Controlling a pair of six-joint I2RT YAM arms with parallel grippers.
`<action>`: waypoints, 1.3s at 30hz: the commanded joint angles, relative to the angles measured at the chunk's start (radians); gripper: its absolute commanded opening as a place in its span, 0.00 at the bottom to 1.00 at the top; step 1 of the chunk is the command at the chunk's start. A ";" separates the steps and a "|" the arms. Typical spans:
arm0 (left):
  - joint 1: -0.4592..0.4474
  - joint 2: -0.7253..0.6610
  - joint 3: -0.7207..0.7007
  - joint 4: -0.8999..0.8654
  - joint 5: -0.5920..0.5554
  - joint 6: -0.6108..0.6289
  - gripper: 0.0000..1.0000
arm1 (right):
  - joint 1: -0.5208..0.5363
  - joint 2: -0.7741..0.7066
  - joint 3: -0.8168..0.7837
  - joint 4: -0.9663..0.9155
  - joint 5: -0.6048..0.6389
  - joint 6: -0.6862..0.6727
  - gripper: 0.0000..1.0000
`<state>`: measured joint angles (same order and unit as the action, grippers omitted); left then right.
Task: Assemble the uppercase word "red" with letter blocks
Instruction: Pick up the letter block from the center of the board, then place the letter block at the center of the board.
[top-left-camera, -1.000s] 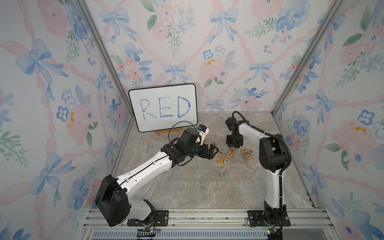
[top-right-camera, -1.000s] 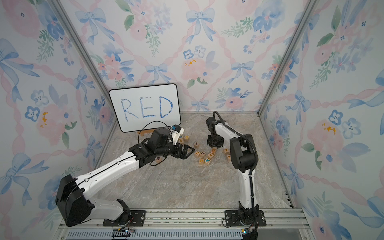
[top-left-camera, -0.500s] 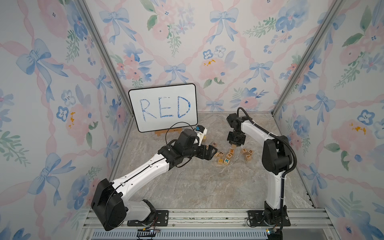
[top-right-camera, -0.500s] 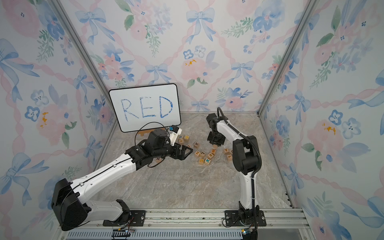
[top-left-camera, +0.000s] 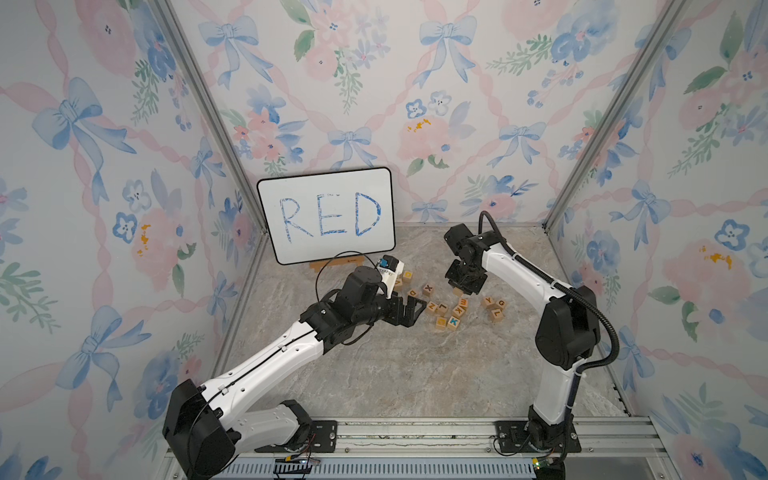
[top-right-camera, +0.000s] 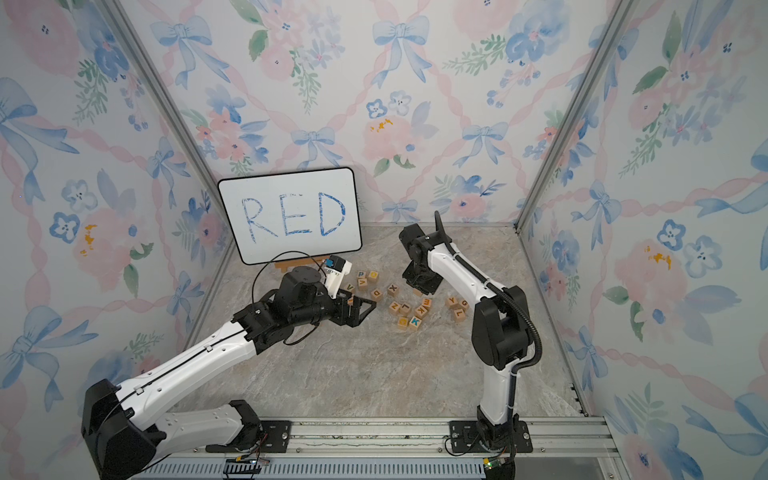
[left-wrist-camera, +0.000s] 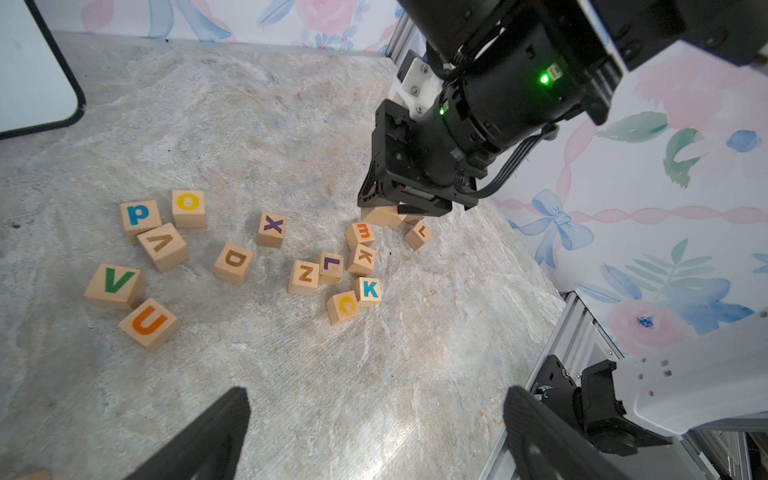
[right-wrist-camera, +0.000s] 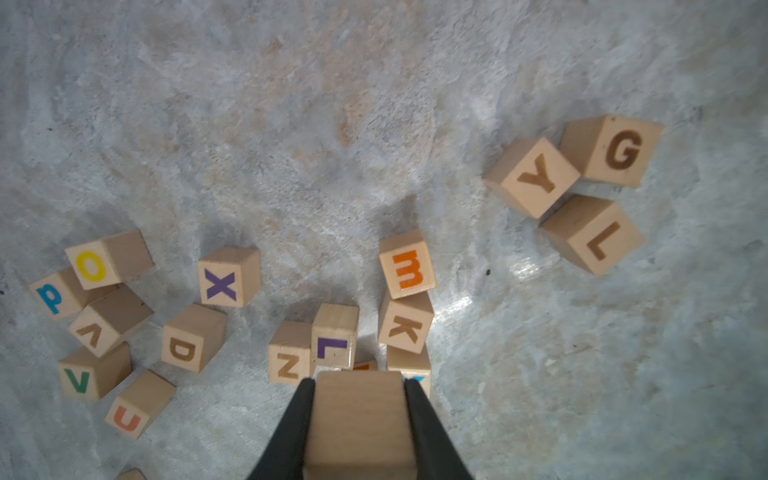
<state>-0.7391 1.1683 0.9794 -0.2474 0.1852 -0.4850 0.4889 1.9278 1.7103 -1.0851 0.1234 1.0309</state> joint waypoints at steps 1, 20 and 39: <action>-0.005 -0.049 -0.029 0.015 -0.023 -0.019 0.98 | 0.052 -0.009 -0.002 -0.010 -0.028 0.085 0.14; -0.003 -0.307 -0.177 -0.011 -0.061 -0.088 0.98 | 0.320 0.218 0.126 0.082 -0.119 0.238 0.14; -0.001 -0.441 -0.198 -0.110 -0.084 -0.096 0.98 | 0.411 0.402 0.269 0.083 -0.143 0.281 0.13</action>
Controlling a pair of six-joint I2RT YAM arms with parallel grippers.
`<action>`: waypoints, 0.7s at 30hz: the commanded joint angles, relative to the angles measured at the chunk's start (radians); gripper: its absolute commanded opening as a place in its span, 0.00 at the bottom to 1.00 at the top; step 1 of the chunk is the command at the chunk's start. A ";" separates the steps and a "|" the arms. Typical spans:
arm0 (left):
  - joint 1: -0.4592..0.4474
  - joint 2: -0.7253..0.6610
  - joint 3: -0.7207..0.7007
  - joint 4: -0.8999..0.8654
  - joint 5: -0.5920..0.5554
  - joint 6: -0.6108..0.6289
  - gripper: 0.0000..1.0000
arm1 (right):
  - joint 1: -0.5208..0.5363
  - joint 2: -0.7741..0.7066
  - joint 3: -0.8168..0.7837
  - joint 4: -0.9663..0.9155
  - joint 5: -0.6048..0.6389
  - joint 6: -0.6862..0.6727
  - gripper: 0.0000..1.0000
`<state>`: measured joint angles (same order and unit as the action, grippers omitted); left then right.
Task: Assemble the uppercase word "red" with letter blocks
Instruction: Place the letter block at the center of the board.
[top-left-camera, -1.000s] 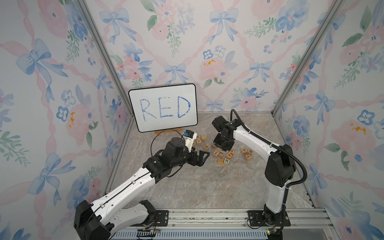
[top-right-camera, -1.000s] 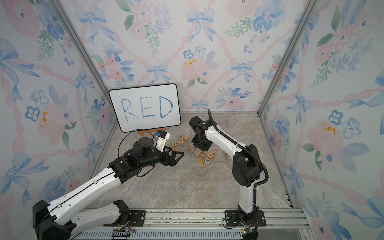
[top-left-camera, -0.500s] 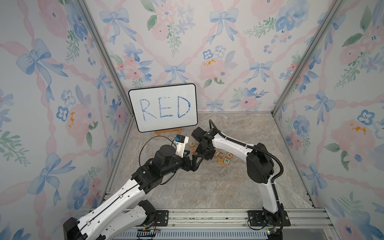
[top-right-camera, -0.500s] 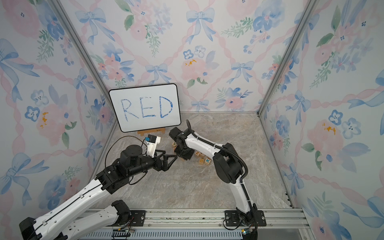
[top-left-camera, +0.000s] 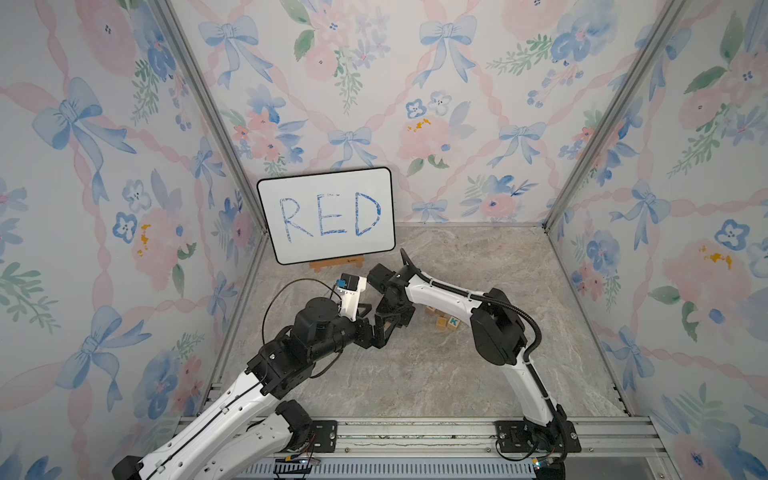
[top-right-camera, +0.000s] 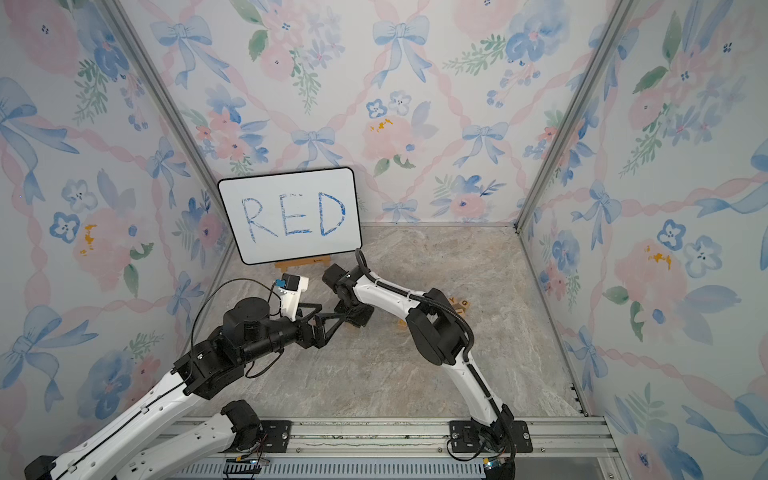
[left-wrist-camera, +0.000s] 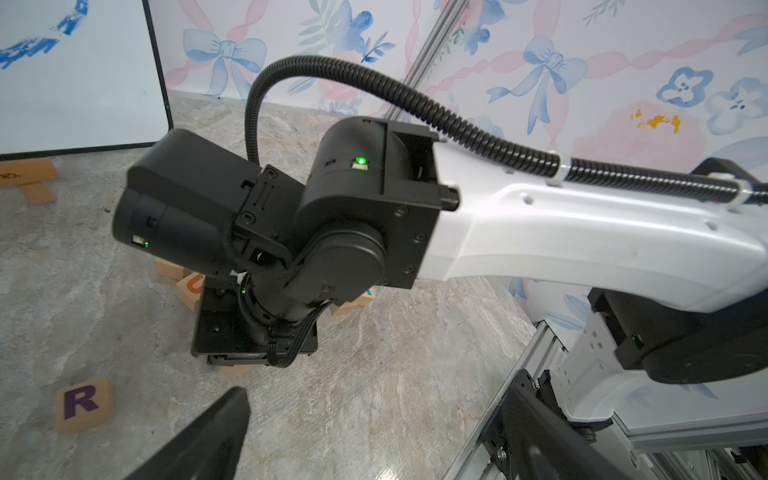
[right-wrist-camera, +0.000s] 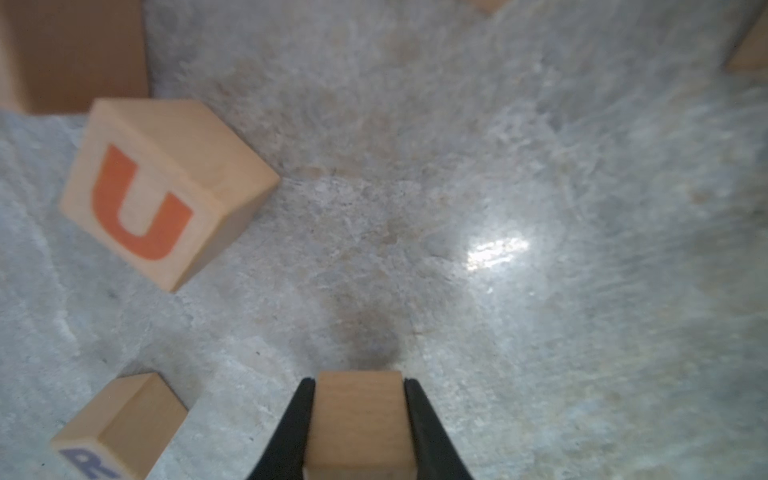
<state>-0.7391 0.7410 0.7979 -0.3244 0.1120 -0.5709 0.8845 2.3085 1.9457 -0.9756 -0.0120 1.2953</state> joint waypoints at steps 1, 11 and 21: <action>0.000 -0.017 -0.018 -0.033 -0.012 -0.010 0.98 | 0.016 0.024 0.037 -0.032 -0.006 0.015 0.14; 0.001 -0.021 -0.017 -0.035 -0.022 -0.010 0.98 | 0.016 0.030 0.027 0.003 -0.047 0.005 0.39; 0.003 0.001 0.008 -0.035 -0.044 -0.005 0.98 | 0.007 -0.023 -0.021 0.048 -0.072 0.002 0.78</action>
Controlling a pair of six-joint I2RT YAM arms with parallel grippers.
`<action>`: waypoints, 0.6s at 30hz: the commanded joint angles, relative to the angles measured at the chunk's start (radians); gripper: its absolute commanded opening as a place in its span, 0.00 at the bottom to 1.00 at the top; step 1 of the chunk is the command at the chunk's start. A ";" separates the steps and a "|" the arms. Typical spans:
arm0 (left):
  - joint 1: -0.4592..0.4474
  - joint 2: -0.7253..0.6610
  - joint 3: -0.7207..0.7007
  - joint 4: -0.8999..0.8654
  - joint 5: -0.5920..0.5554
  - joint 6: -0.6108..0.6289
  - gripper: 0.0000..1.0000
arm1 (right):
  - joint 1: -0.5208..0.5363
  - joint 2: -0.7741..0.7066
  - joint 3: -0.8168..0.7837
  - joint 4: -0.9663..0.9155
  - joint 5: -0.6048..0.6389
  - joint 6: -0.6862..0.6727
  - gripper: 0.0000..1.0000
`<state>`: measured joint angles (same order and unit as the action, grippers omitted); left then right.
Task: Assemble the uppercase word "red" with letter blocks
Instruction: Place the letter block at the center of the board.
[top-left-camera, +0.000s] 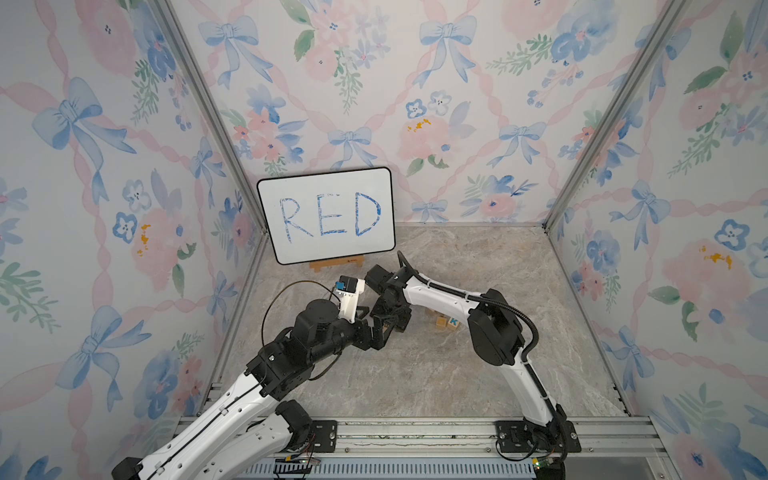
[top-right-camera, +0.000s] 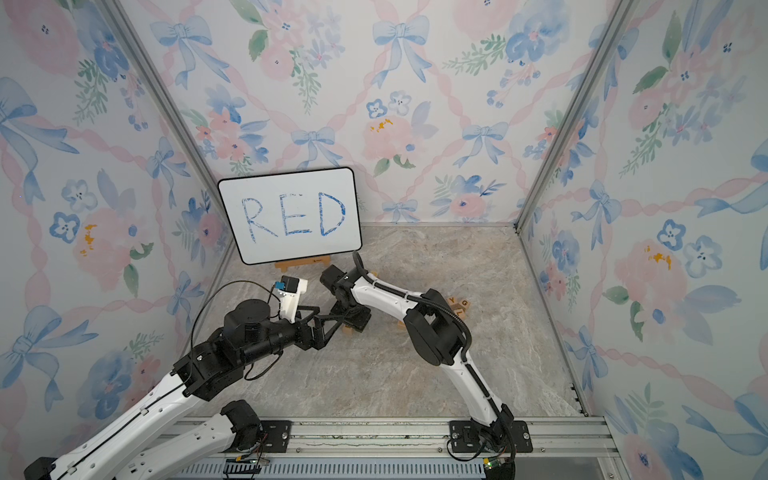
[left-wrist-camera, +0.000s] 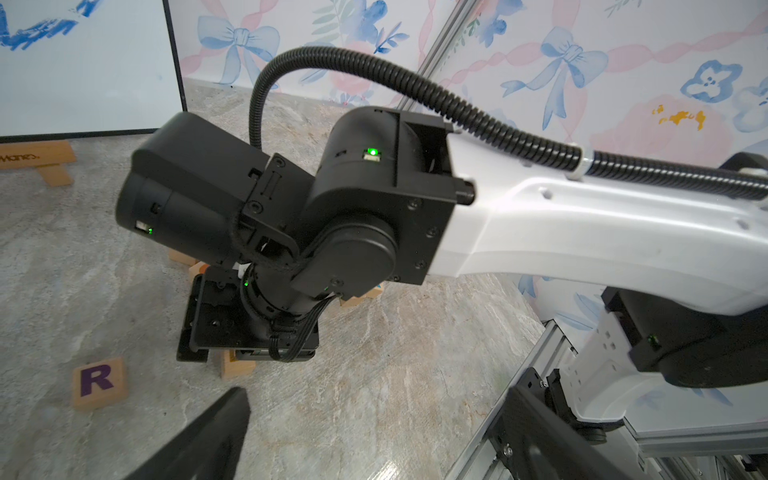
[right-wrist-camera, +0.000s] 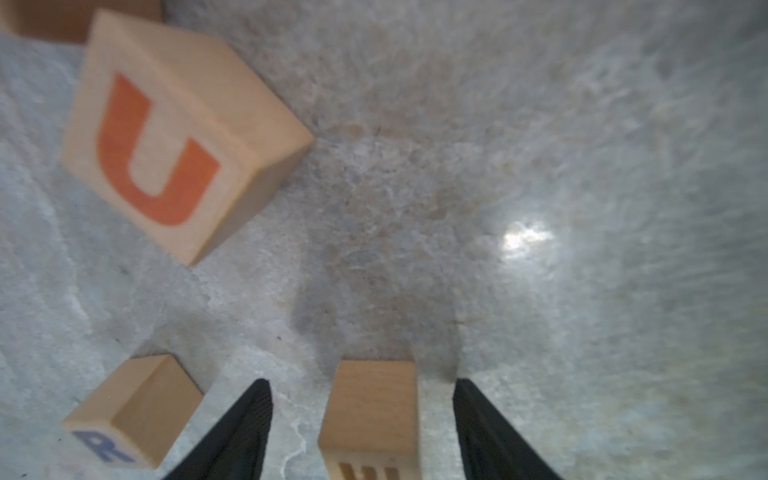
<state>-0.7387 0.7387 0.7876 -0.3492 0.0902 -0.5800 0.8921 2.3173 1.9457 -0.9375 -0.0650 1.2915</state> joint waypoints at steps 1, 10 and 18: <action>0.003 0.004 0.022 -0.010 -0.031 0.001 0.98 | -0.001 -0.046 -0.034 0.032 -0.029 0.007 0.83; 0.024 0.031 0.042 -0.010 -0.082 -0.025 0.98 | -0.010 -0.200 -0.165 0.231 -0.139 -0.034 0.97; 0.089 0.078 0.055 -0.010 -0.102 -0.082 0.98 | -0.039 -0.357 -0.324 0.261 -0.158 -0.109 0.97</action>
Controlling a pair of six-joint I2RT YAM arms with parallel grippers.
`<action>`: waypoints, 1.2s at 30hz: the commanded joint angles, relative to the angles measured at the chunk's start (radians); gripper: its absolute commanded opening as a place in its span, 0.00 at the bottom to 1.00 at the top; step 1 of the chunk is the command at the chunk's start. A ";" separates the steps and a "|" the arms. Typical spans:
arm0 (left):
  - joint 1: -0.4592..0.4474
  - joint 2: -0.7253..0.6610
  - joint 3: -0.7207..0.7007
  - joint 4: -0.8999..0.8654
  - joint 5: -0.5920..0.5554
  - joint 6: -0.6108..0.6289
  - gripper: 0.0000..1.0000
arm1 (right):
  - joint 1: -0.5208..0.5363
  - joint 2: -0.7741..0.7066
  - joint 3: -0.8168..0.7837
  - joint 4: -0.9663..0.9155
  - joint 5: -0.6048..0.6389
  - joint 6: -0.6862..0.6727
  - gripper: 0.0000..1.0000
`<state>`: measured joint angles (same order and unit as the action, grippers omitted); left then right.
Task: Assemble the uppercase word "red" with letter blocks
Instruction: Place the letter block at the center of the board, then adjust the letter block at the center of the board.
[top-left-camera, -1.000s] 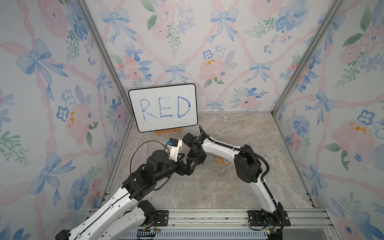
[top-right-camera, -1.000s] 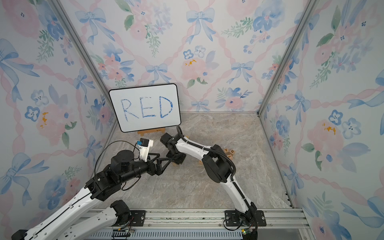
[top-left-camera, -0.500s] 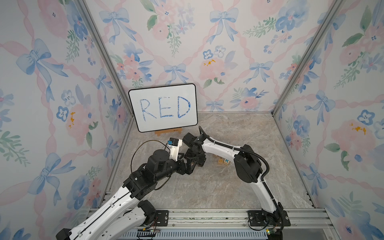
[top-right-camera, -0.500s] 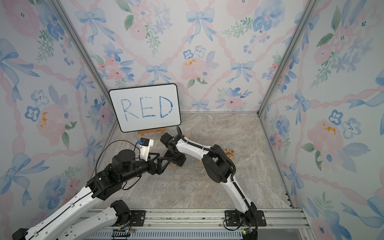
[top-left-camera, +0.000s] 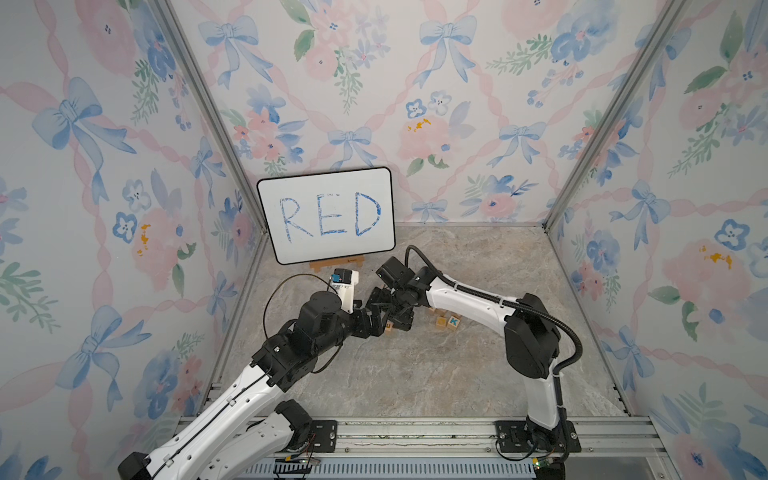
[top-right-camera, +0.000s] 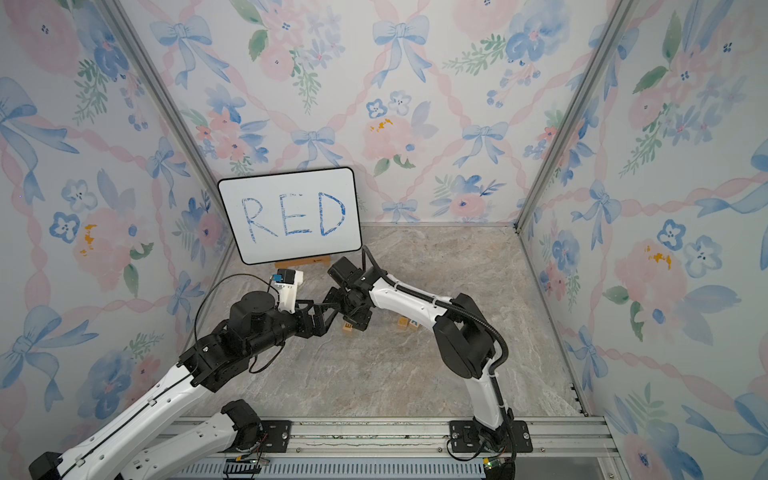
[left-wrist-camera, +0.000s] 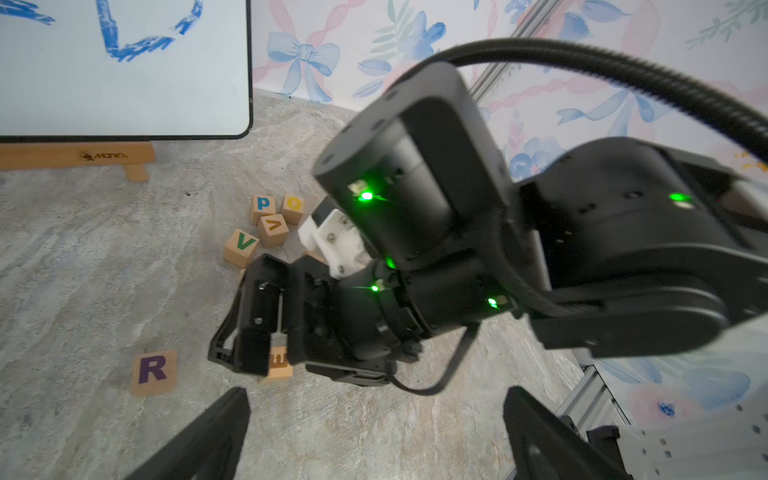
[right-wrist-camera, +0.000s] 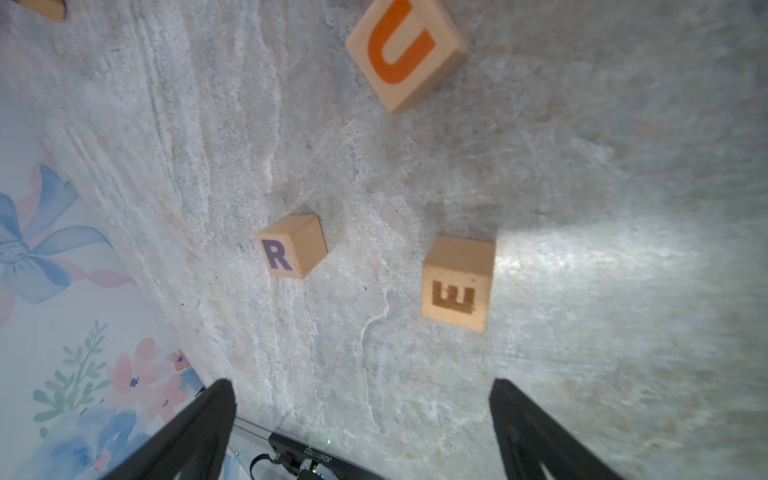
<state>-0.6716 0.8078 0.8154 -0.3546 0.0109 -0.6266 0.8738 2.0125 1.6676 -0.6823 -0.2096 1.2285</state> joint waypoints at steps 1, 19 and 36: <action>0.035 0.014 0.025 -0.005 -0.024 -0.052 0.98 | -0.030 -0.077 -0.071 0.006 -0.014 -0.054 0.97; 0.116 0.314 -0.009 -0.070 0.072 -0.436 0.98 | -0.177 -0.352 -0.124 -0.262 0.113 -0.521 0.97; 0.113 0.451 0.038 -0.114 0.074 -0.854 0.98 | -0.289 -0.498 -0.238 -0.271 0.165 -0.660 0.97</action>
<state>-0.5621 1.2285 0.8036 -0.4263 0.1158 -1.4376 0.5957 1.5429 1.4551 -0.9318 -0.0616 0.5930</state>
